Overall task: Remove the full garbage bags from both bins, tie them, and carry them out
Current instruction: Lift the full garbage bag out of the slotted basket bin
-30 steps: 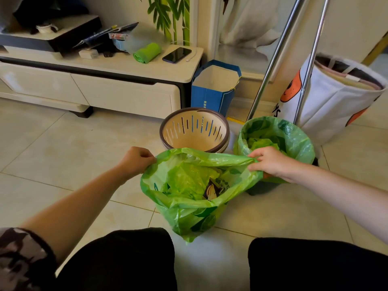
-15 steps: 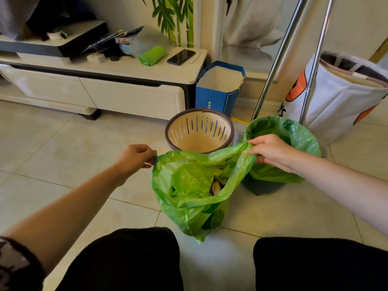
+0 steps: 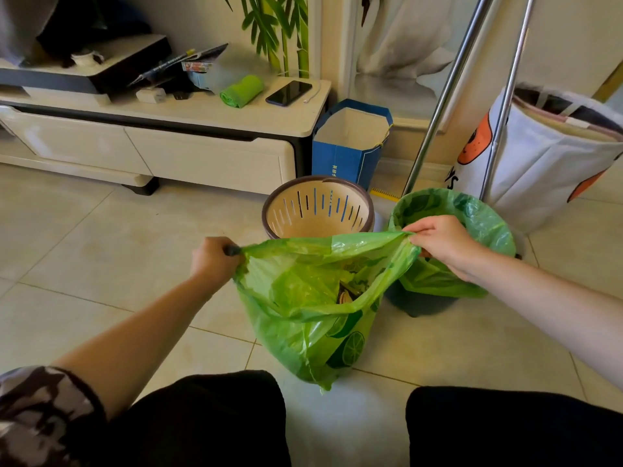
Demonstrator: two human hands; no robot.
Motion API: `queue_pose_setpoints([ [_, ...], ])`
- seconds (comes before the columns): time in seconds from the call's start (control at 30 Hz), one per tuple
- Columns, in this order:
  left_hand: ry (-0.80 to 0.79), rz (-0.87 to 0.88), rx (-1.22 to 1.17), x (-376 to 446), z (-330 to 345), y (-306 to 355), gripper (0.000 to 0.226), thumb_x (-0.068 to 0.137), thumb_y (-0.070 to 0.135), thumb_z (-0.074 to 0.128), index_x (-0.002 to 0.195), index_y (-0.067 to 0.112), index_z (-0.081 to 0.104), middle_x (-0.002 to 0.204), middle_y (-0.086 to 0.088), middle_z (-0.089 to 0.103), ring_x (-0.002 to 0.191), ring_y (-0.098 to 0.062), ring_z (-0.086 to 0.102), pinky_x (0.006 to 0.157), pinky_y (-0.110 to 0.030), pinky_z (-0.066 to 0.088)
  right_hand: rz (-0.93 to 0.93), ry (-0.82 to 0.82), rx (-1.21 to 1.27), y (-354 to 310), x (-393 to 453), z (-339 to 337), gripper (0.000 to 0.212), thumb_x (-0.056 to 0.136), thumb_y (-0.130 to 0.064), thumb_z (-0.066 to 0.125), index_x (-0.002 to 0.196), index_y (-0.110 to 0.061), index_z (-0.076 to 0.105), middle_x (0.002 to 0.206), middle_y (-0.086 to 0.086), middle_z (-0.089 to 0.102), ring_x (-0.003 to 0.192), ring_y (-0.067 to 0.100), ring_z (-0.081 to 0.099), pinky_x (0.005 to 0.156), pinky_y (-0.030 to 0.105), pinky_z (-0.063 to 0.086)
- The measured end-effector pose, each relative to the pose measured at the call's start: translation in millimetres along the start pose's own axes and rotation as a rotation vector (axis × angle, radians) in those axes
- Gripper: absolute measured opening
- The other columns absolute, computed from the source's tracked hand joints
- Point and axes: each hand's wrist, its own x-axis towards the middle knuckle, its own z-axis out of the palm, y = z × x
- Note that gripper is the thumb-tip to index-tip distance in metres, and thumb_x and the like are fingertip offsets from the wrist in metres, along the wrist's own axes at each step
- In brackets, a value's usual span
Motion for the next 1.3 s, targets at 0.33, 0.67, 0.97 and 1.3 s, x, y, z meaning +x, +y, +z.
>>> queue_pose_setpoints([
  [0.33, 0.015, -0.094, 0.038, 10.8, -5.5, -13.2, 0.016, 0.079, 0.006, 0.069, 0.095, 0.003, 0.07, 0.082, -0.013, 0.065, 0.076, -0.029, 0.061, 0.072, -0.035, 0.053, 0.152, -0.311, -0.019, 13.4, -10.9, 20.8, 0.028, 0.087, 0.003, 0.058, 0.115, 0.005, 0.058, 0.096, 0.01, 0.064, 0.091, 0.023, 0.065, 0.075, 0.03, 0.057],
  [0.67, -0.099, 0.053, 0.379, 5.6, -0.3, -2.1, 0.049, 0.081, 0.007, 0.064, 0.13, 0.004, 0.055, 0.128, -0.019, 0.059, 0.118, -0.037, 0.051, 0.097, -0.038, 0.042, 0.154, -0.463, 0.078, -4.3, -18.0, 44.0, 0.011, 0.09, -0.008, 0.059, 0.1, -0.005, 0.061, 0.102, 0.013, 0.07, 0.089, 0.018, 0.069, 0.068, 0.025, 0.059],
  [0.97, -0.126, 0.33, 0.318, -4.8, 18.4, 76.6, 0.031, 0.082, 0.008, 0.064, 0.113, 0.008, 0.064, 0.11, -0.01, 0.068, 0.103, -0.027, 0.062, 0.091, -0.035, 0.049, 0.15, -0.343, 0.056, 7.1, -7.7, -1.8, 0.026, 0.093, -0.025, 0.055, 0.113, -0.007, 0.058, 0.106, 0.014, 0.066, 0.096, 0.028, 0.067, 0.078, 0.036, 0.059],
  [1.3, -0.328, 0.455, 0.268, -39.4, 113.2, 185.0, 0.025, 0.084, 0.013, 0.056, 0.104, 0.011, 0.07, 0.103, -0.004, 0.069, 0.097, -0.021, 0.061, 0.082, -0.027, 0.047, 0.25, -0.142, 0.087, 64.9, 15.4, -80.4, 0.008, 0.092, -0.013, 0.055, 0.092, -0.006, 0.059, 0.078, 0.01, 0.064, 0.06, 0.018, 0.058, 0.048, 0.025, 0.052],
])
